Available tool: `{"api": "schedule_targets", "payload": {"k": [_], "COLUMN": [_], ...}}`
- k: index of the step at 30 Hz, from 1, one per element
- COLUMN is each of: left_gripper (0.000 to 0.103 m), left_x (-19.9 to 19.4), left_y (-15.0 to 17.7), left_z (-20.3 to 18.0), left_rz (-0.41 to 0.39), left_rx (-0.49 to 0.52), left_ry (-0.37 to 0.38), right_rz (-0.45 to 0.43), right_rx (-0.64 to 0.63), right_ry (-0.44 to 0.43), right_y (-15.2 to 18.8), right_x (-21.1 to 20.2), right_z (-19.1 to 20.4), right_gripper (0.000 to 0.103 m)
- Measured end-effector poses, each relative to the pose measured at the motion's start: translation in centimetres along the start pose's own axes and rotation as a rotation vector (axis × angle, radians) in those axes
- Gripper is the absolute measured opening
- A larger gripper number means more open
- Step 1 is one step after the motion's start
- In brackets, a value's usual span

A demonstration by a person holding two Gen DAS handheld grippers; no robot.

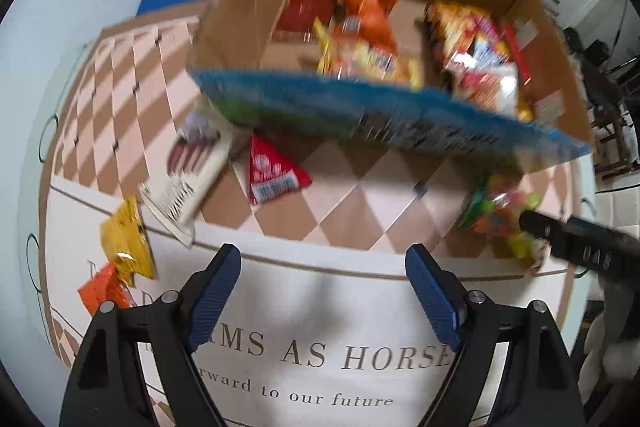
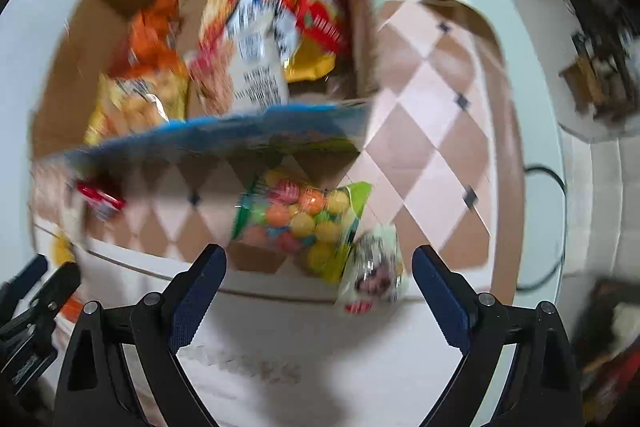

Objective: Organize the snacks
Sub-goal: 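Move both tools back over the remaining snacks, then grasp the gumball bag with the right tool while the left grasps the orange chip bag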

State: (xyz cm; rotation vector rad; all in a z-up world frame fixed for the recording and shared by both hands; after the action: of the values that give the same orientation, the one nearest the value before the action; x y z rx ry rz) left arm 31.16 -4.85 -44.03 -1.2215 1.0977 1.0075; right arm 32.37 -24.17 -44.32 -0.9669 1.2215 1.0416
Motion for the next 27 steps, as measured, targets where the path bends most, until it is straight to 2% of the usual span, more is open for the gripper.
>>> {"api": "schedule_targets", "payload": {"k": [2, 5, 8, 9, 11, 12, 13, 17, 20, 23, 25, 26, 27], "left_gripper": [0.084, 0.084, 0.084, 0.084, 0.084, 0.084, 0.084, 0.084, 0.084, 0.084, 0.084, 0.084, 0.084], "left_x": [1.3, 2.5, 3.3, 3.4, 3.6, 3.6, 3.6, 3.9, 4.2, 4.6, 4.6, 4.6, 4.6], "left_y": [0.8, 1.7, 2.6, 2.8, 3.4, 3.6, 3.9, 5.1, 6.0, 6.8, 7.6, 8.0, 8.6], "left_z": [0.0, 0.0, 0.1, 0.5, 0.7, 0.8, 0.9, 1.2, 1.3, 1.4, 1.4, 1.7, 1.9], "left_rz": [0.029, 0.058, 0.076, 0.093, 0.100, 0.102, 0.104, 0.115, 0.122, 0.130, 0.133, 0.134, 0.135], "left_rx": [-0.005, -0.009, -0.013, -0.002, -0.011, -0.014, -0.019, -0.023, -0.016, -0.016, -0.020, -0.022, -0.021], "left_ry": [-0.001, 0.002, 0.002, -0.021, -0.020, -0.019, -0.020, -0.028, -0.046, -0.053, -0.055, -0.054, -0.057], "right_rz": [0.027, 0.063, 0.093, 0.130, 0.174, 0.164, 0.138, 0.043, 0.052, 0.074, 0.081, 0.084, 0.087], "right_rx": [0.010, 0.053, 0.030, 0.014, -0.010, -0.038, -0.066, -0.216, -0.340, -0.408, -0.420, -0.416, -0.404], "right_ry": [-0.012, -0.084, -0.143, -0.188, -0.241, -0.249, -0.220, -0.015, 0.120, 0.154, 0.168, 0.173, 0.170], "right_y": [-0.3, -0.4, 0.8, 2.0, 3.4, 3.8, 3.7, 1.8, 0.7, 0.9, 1.4, 1.6, 2.0], "right_x": [1.7, 3.7, 3.8, 3.6, 3.0, 2.2, 1.6, 1.6, 3.8, 5.4, 5.8, 5.8, 5.8], "right_z": [-0.3, -0.4, 0.7, 1.7, 3.0, 3.5, 3.6, 2.7, 2.5, 2.7, 2.8, 2.7, 2.6], "right_gripper": [0.096, 0.094, 0.093, 0.093, 0.093, 0.093, 0.093, 0.093, 0.093, 0.093, 0.083, 0.071, 0.066]}}
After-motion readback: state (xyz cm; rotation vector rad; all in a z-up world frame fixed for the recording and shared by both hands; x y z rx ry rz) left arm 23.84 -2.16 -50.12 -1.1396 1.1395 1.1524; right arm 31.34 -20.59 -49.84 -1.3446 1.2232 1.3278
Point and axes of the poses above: each gripper's, at about its wrist camera, not at the fingertips, and x roughly the way its jaws point, z to its left, y to its underside, the point moved 10 cm from there along x, roughly the way its jaws point, and after that the axes turned 7 degrees about x, right-handed, at the moved point
